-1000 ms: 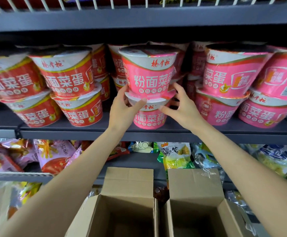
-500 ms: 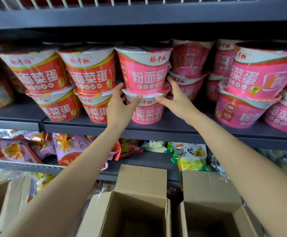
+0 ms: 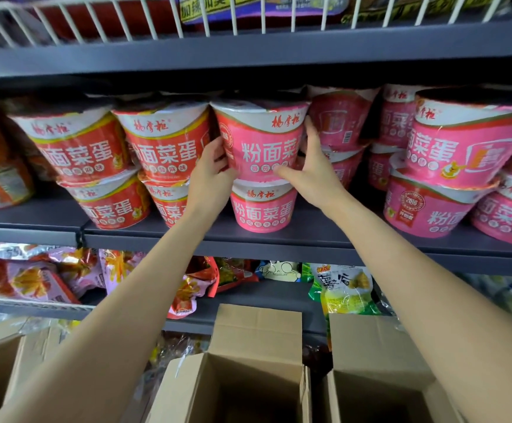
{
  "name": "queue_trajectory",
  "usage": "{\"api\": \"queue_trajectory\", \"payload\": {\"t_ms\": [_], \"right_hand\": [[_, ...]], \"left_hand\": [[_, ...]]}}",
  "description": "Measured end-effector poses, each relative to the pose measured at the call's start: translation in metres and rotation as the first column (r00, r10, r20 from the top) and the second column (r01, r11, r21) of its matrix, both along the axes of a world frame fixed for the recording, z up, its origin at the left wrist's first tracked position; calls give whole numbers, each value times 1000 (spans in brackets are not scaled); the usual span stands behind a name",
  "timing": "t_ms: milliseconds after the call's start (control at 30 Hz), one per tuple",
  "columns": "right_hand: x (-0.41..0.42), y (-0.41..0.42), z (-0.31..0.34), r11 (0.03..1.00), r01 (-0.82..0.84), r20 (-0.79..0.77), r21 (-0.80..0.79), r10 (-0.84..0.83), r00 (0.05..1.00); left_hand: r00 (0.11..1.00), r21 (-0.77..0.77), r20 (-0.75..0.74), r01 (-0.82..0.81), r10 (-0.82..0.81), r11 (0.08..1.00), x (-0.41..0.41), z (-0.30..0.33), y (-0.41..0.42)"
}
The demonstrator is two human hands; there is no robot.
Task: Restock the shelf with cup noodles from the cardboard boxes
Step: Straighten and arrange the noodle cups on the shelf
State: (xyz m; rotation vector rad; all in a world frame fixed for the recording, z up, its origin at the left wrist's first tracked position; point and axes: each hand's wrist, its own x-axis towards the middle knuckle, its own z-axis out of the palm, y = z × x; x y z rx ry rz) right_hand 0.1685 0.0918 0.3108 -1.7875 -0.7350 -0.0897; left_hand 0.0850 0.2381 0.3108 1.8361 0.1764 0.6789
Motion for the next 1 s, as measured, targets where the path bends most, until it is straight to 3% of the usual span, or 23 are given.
{"api": "queue_trajectory", "payload": {"t_ms": [533, 800, 1000], "right_hand": [[6, -9, -17, 999, -3, -16, -32, 3, 1000], [8, -5, -8, 995, -24, -84, 101, 33, 996], [-12, -1, -20, 984, 3, -29, 176, 2, 1000]], "left_hand": [[998, 319, -52, -17, 36, 948, 4, -20, 7], [1000, 183, -1, 21, -21, 983, 0, -15, 5], [996, 172, -92, 13, 3, 985, 10, -8, 12]]}}
